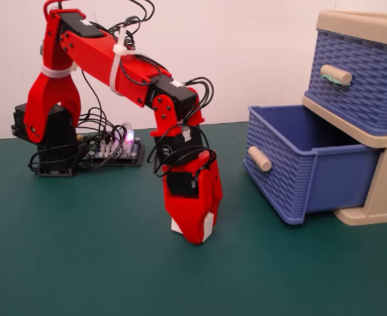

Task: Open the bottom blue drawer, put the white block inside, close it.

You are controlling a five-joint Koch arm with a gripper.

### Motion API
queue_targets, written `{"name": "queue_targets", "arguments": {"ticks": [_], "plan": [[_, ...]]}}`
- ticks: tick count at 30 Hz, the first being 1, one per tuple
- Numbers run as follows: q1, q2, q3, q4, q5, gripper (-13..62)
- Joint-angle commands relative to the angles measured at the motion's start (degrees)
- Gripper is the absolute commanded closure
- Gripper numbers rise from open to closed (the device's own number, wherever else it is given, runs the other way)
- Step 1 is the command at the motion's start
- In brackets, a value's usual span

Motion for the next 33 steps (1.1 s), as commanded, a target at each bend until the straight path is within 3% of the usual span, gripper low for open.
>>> {"name": "queue_targets", "arguments": {"ticks": [1, 9, 13, 17, 20, 25, 33], "plan": [[-0.44, 1.93, -0.44, 0.97, -0.26, 57.7], [2.02, 16.44, -1.23, 10.55, 9.67, 57.7], [2.81, 26.37, -6.33, 19.34, 27.6, 57.7], [0.18, 27.69, -16.79, 21.01, 47.81, 57.7], [-9.32, 24.17, -24.52, 20.3, 59.59, 57.7], [-14.77, 12.39, -43.51, 20.13, 70.14, 57.6], [-21.45, -8.09, -66.8, 20.21, 72.69, 56.7]]}}
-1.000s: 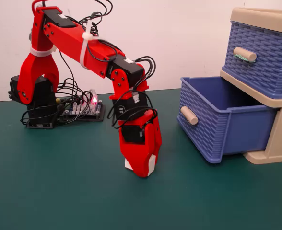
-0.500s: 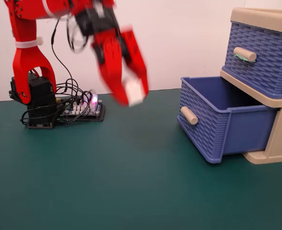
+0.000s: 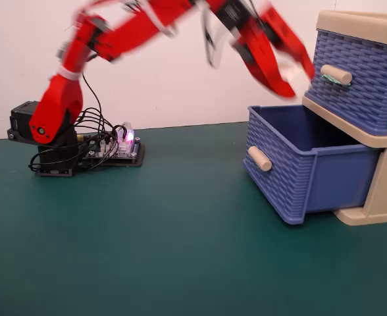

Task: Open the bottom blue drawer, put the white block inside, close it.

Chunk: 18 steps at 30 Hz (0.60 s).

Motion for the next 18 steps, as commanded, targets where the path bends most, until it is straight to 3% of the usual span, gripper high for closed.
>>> {"name": "queue_targets", "arguments": {"ticks": [1, 5, 7, 14, 18], "plan": [[-0.44, 0.0, -3.78, -0.09, 1.58, 53.5], [-0.7, -2.29, -4.31, -0.35, 1.41, 25.8], [-0.7, -2.2, -4.31, -0.26, 1.49, 19.8], [-0.53, 3.96, -3.96, 2.46, 1.41, 15.7], [-0.26, 10.9, -3.87, 19.6, -2.2, 15.8]]}}
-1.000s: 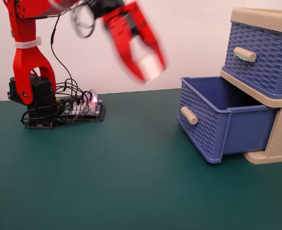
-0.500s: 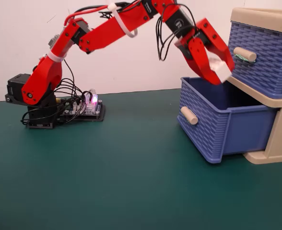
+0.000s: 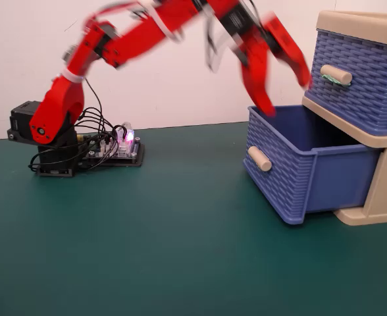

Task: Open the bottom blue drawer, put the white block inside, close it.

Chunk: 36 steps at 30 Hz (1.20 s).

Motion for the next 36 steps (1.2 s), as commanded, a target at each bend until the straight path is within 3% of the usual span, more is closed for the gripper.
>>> {"name": "queue_targets", "arguments": {"ticks": [1, 6, 14, 30, 36], "plan": [[-0.26, 6.59, -2.02, 11.78, -3.69, 15.8], [0.62, 5.89, 1.05, 18.63, -9.14, 15.8], [0.53, -6.42, 2.99, 15.38, -7.82, 15.7], [-6.77, -18.46, 2.72, -32.26, -7.82, 14.9], [-6.24, -14.94, 2.9, -28.21, -7.65, 14.5]]}}
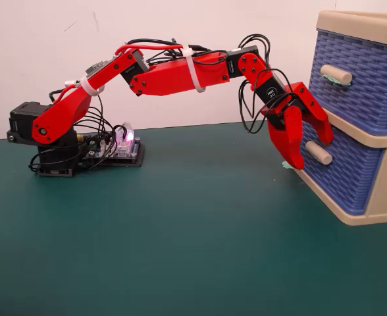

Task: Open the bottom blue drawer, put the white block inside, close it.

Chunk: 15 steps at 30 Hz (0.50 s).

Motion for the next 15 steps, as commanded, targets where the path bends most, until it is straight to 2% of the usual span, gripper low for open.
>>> {"name": "queue_targets", "arguments": {"ticks": [1, 5, 8, 12, 15], "plan": [[-0.18, 7.73, -1.05, 3.6, 0.26, 14.6], [10.72, 23.64, -1.23, 34.8, 0.09, 15.3], [20.65, 32.96, -0.09, 49.13, -2.46, 15.4], [36.74, 40.69, 13.89, 49.75, -14.85, 15.4], [48.08, 47.99, 28.56, 48.87, -31.46, 15.5]]}}
